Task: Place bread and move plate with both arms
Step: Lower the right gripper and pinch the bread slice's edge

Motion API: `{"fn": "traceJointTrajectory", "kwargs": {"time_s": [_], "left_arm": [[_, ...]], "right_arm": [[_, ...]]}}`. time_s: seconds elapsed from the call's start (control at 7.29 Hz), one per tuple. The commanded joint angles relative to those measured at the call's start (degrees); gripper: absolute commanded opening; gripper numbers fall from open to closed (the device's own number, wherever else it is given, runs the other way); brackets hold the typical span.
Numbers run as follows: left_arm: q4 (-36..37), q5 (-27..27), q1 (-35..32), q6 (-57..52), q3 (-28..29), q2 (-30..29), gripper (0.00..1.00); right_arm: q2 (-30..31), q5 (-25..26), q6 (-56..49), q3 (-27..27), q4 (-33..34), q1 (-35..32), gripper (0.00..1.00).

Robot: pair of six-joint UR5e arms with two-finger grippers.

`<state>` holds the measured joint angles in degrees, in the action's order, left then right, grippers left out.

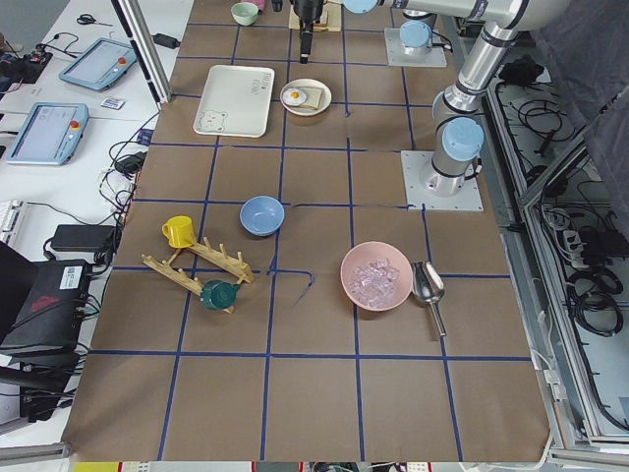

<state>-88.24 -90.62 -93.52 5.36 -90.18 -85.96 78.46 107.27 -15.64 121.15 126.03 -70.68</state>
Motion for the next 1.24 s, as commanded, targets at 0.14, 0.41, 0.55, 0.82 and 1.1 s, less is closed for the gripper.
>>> {"fn": "traceJointTrajectory", "kwargs": {"time_s": [0.14, 0.41, 0.55, 0.82, 1.1], "left_arm": [[0.0, 0.0, 0.0, 0.0, 0.0, 0.0, 1.0], [0.0, 0.0, 0.0, 0.0, 0.0, 0.0, 1.0], [0.0, 0.0, 0.0, 0.0, 0.0, 0.0, 1.0], [0.0, -0.1, 0.0, 0.0, 0.0, 0.0, 1.0], [0.0, 0.0, 0.0, 0.0, 0.0, 0.0, 1.0]], "right_arm": [[-0.6, -0.2, -0.2, 0.1, 1.1, 0.1, 0.43], [-1.8, 0.3, -0.8, 0.1, 2.5, 0.2, 0.46], [-2.3, 0.4, -1.0, 0.1, 2.9, 0.3, 0.46], [-2.4, 0.6, -1.3, 0.2, 2.9, 0.5, 0.41], [-2.4, 0.6, -1.4, 0.2, 2.7, 1.0, 0.24]]}}
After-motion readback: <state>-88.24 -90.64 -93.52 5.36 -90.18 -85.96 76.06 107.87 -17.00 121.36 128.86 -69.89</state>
